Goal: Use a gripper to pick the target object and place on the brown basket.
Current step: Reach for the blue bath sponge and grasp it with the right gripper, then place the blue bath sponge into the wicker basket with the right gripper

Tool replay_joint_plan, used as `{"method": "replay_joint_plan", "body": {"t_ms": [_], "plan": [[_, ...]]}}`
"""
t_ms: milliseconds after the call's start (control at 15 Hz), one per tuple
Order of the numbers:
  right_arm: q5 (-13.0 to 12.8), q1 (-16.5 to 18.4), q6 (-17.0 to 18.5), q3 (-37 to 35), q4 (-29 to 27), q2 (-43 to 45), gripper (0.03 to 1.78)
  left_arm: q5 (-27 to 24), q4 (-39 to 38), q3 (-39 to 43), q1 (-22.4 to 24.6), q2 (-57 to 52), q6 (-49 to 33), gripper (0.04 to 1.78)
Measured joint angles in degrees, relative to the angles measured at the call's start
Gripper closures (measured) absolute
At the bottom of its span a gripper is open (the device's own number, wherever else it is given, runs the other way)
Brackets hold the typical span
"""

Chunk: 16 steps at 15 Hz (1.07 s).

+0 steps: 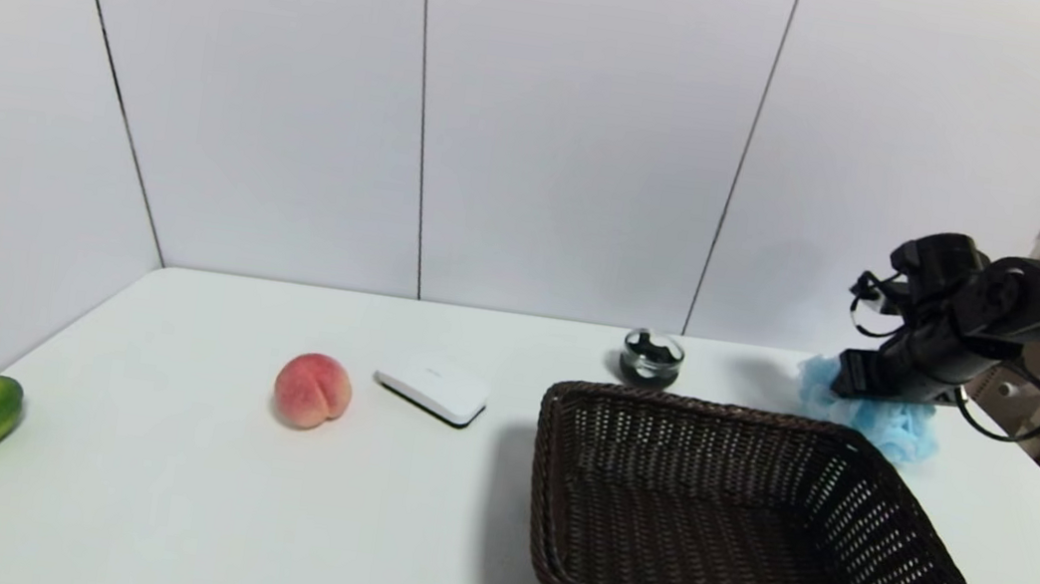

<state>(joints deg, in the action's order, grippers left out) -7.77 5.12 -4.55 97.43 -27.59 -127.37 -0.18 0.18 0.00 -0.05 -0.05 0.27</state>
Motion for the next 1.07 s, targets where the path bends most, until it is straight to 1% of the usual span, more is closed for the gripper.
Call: {"method": "replay_joint_plan", "body": {"t_ms": [200, 267, 333, 667, 867, 1067], "plan": [[-0.04, 0.22, 0.0, -0.63, 0.06, 0.63, 1.04, 0.0, 0.0, 0.0, 0.0, 0.0, 0.0, 0.13], [-0.04, 0.28, -0.07, -0.63, 0.13, 0.99, 1.26, -0.02, 0.0, 0.0, 0.02, 0.0, -0.02, 0.13], [-0.09, 0.33, -0.11, -0.63, 0.2, 1.45, 1.42, 0.0, -0.02, 0.0, 0.02, 0.0, -0.02, 0.13], [0.0, 0.26, -0.35, -0.4, 0.37, 6.64, 1.45, 0.02, 0.0, 0.0, 0.02, -0.02, 0.0, 0.13], [0.16, -0.22, -0.72, -0.4, 0.55, 12.59, 1.46, 0.02, 0.0, 0.0, 0.0, 0.0, 0.0, 0.13], [0.5, -1.74, -0.93, -0.63, 0.39, 20.0, 1.46, 0.0, -0.02, 0.0, 0.02, -0.02, -0.02, 0.13]]}}
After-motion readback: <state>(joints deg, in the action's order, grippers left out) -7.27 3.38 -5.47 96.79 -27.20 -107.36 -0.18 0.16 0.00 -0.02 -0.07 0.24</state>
